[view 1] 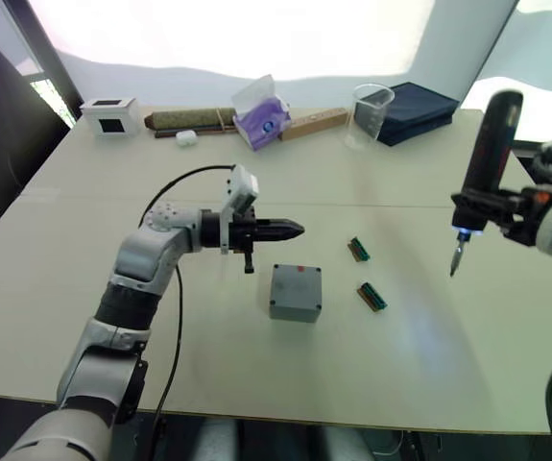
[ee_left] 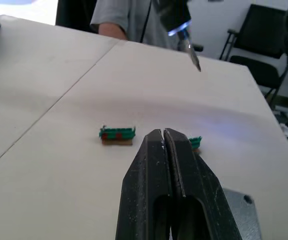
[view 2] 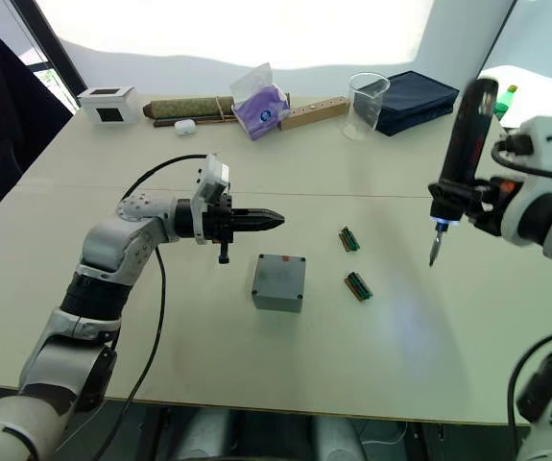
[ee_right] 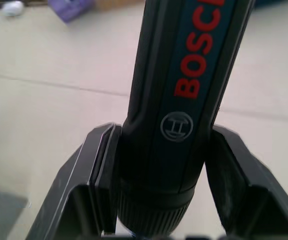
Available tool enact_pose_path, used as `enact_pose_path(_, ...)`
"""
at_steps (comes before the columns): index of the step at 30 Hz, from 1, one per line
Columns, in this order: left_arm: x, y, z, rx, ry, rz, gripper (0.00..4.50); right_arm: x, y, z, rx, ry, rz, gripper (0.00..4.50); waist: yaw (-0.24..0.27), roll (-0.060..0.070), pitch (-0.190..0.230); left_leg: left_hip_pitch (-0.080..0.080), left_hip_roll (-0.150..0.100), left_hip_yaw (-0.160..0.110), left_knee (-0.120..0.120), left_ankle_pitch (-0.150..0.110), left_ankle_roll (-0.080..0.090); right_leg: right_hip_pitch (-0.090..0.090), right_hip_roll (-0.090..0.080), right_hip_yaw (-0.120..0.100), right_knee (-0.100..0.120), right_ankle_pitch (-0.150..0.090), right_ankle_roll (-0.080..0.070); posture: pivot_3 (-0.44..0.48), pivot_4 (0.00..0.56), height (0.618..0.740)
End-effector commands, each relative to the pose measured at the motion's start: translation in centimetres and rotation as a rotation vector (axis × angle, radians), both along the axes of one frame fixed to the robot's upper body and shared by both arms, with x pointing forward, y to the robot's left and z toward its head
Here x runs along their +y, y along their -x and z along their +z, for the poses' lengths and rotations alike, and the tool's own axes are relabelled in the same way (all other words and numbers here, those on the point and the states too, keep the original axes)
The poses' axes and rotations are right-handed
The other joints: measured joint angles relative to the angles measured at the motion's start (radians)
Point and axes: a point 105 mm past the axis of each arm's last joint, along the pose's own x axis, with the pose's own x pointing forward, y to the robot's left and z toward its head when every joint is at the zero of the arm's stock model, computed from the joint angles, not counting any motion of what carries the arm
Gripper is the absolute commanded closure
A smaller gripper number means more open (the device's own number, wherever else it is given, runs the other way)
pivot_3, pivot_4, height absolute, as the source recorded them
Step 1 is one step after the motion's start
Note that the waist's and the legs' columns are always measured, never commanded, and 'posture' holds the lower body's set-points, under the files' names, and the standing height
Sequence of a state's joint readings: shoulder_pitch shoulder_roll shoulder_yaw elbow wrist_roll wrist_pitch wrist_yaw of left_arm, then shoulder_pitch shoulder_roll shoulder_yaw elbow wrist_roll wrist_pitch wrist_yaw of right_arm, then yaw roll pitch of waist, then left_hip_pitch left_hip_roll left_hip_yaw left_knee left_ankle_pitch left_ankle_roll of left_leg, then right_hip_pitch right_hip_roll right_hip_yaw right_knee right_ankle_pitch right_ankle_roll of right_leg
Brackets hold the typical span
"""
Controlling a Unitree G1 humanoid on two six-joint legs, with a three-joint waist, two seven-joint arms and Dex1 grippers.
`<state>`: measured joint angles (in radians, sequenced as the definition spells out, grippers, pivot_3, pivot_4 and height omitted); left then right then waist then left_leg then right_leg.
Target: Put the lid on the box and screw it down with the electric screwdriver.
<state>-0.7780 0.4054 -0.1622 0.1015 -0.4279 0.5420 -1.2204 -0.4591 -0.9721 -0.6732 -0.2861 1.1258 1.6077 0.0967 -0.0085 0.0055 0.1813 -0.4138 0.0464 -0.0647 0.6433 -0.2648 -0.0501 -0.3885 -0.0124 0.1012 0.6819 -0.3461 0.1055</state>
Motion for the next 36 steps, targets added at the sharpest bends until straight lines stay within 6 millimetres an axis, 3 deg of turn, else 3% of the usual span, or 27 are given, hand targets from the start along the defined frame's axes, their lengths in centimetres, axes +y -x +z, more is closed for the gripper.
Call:
enact_pose_path(1,-0.4,2.9,0.2,-0.064,-0.114,-0.203,4.50,-1.6,2.2,-1.9,0.156,-0.058,-0.004,2.39,-0.007,0.000,0.001,0.000,0.001,0.000,0.000,0.000,0.000,0.000,0.001,0.000,0.000,0.000,0.000,0.000,0.150,0.737)
enact_pose_path(4,-0.1,4.0,-0.6,-0.096,-0.200,-0.290,4.50,-3.4,3.2,-4.6,0.296,-0.133,-0.087,2.39,-0.015,-0.001,0.002,0.001,0.001,0.002,0.000,0.000,0.000,-0.001,0.002,0.002,0.000,0.000,0.000,0.000,0.150,0.737)
enact_pose_path(10,-0.2,3.8,-0.9,-0.113,-0.208,-0.277,4.50,-5.2,3.9,-6.8,0.410,-0.174,-0.191,2.39,-0.023,-0.001,0.002,0.004,0.001,0.005,0.001,0.000,0.001,0.001,0.002,0.006,0.001,0.000,0.000,0.000,0.150,0.737)
enact_pose_path(21,0.4,3.4,-2.3,-0.086,-0.218,-0.239,4.50,-5.5,4.2,-8.9,0.517,-0.139,-0.210,2.39,-0.034,-0.001,0.002,0.003,0.001,0.005,0.001,0.000,0.001,0.000,0.002,0.006,0.001,0.000,0.001,0.000,0.150,0.737)
enact_pose_path(23,0.4,3.3,-2.5,-0.086,-0.222,-0.234,4.50,-5.5,4.2,-9.1,0.523,-0.122,-0.209,1.39,-0.033,-0.001,0.002,0.003,0.001,0.005,0.001,0.000,0.001,0.000,0.002,0.006,0.001,0.000,0.001,0.000,0.150,0.737)
enact_pose_path(25,0.4,3.2,-2.6,-0.086,-0.225,-0.231,4.50,-5.6,4.2,-9.2,0.525,-0.107,-0.210,0.98,-0.033,-0.001,0.002,0.003,0.001,0.005,0.000,0.000,0.001,0.000,0.002,0.005,0.001,0.000,0.001,0.000,0.150,0.737)
enact_pose_path(27,0.4,3.1,-2.7,-0.087,-0.225,-0.228,4.50,-5.7,4.3,-9.2,0.525,-0.089,-0.212,0.07,-0.033,-0.001,0.002,0.003,0.001,0.005,0.001,0.000,0.001,0.000,0.002,0.005,0.001,0.000,0.001,0.000,0.150,0.737)
enact_pose_path(33,0.2,3.1,-2.8,-0.087,-0.227,-0.222,4.50,-5.9,4.8,-8.8,0.510,-0.019,-0.211,0.03,-0.032,-0.001,0.002,0.003,0.001,0.005,0.001,0.000,0.001,0.001,0.002,0.005,0.001,0.000,0.001,0.000,0.150,0.737)
enact_pose_path(36,0.3,2.9,-2.8,-0.087,-0.231,-0.214,4.50,-6.4,5.1,-7.6,0.483,0.068,-0.215,0.03,-0.031,-0.001,0.002,0.003,0.001,0.005,0.001,0.000,0.001,0.001,0.002,0.005,0.001,0.000,0.001,0.000,0.150,0.737)
